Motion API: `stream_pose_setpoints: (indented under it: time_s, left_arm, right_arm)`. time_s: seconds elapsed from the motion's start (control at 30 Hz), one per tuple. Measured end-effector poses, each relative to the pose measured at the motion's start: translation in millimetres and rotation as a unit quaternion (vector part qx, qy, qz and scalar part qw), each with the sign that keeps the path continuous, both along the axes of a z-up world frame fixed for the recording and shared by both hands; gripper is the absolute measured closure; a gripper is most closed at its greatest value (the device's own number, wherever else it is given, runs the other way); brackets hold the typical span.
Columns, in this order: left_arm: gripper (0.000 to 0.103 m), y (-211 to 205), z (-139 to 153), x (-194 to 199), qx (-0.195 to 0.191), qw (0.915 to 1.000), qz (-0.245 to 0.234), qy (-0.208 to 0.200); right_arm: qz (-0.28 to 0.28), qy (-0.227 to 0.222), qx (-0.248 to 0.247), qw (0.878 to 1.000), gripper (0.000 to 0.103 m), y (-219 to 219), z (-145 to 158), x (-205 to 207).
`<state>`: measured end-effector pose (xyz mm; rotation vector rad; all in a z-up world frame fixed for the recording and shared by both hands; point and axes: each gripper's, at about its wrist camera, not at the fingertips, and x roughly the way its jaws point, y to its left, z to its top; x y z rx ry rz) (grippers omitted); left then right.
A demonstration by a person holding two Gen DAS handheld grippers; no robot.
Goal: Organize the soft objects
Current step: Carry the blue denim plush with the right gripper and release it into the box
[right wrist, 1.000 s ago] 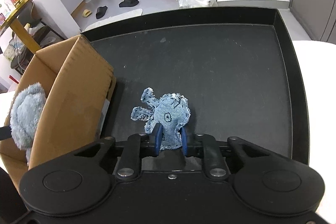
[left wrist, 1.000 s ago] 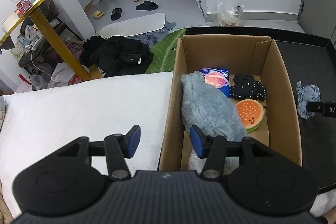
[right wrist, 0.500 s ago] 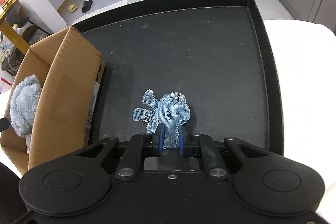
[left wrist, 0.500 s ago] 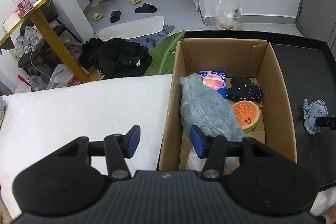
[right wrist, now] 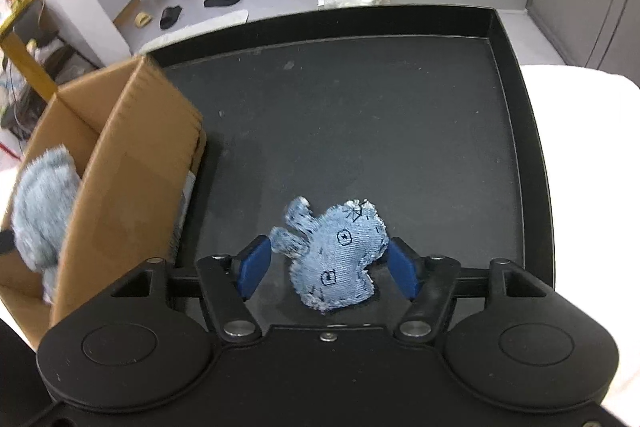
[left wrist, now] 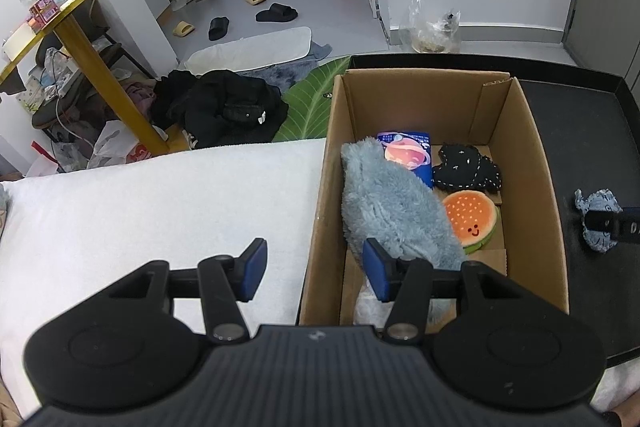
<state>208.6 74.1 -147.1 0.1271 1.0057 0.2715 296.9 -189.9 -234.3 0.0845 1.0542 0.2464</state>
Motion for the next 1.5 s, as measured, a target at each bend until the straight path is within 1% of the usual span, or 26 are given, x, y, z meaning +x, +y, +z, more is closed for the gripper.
stream_pose_setpoints:
  time_s: [0.03,0.07,0.1,0.2,0.4,0.57,0.67,0.97,1.3,1.37,1.43,1.5]
  left_arm:
    - [0.052,0,0,0,0.000,1.0000,0.000,0.000]
    - [0.052,0,0,0,0.000,1.0000,0.000,0.000]
    - [0.052,0,0,0,0.000,1.0000,0.000,0.000]
    - [0.052,0,0,0,-0.001,1.0000,0.000,-0.001]
    - [0.052,2,3,-2,-0.006,0.9999,0.002,-0.009]
    - [0.051,7,7,-8,-0.021,0.9995,0.009,-0.019]
    - [0.051,11,9,-10,-0.031,0.9992,0.011,-0.024]
    - [0.051,17,10,-14,-0.057,0.9977,0.013,-0.035]
    - [0.051,26,10,-18,-0.089,0.9951,0.013,-0.042]
    - [0.051,28,8,-16,-0.092,0.9950,0.017,-0.035]
    - [0.051,31,4,-13,-0.093,0.9951,0.028,-0.020]
    - [0.052,35,2,-11,-0.104,0.9940,0.032,-0.014]
  right_arm:
    - [0.004,0.002,-0.008,1.000,0.056,1,-3,0]
    - [0.007,0.007,-0.014,1.000,0.068,1,-5,0]
    - [0.007,0.016,-0.018,1.000,0.075,0,-7,1]
    - [0.002,0.017,-0.008,1.000,0.079,-4,-4,1]
    - [-0.002,0.016,0.024,1.000,0.081,-12,8,-5]
    - [-0.007,0.007,0.053,0.999,0.082,-17,25,-11]
    - [-0.007,-0.002,0.062,0.998,0.082,-16,37,-11]
    - [0.010,-0.030,0.068,0.997,0.082,-3,66,-18]
    - [0.041,-0.046,0.072,0.996,0.081,34,96,-19]
    - [0.049,-0.046,0.069,0.995,0.081,43,100,-17]
    - [0.057,-0.043,0.068,0.995,0.081,49,101,-18]
    - [0.063,-0.043,0.065,0.995,0.081,58,102,-19]
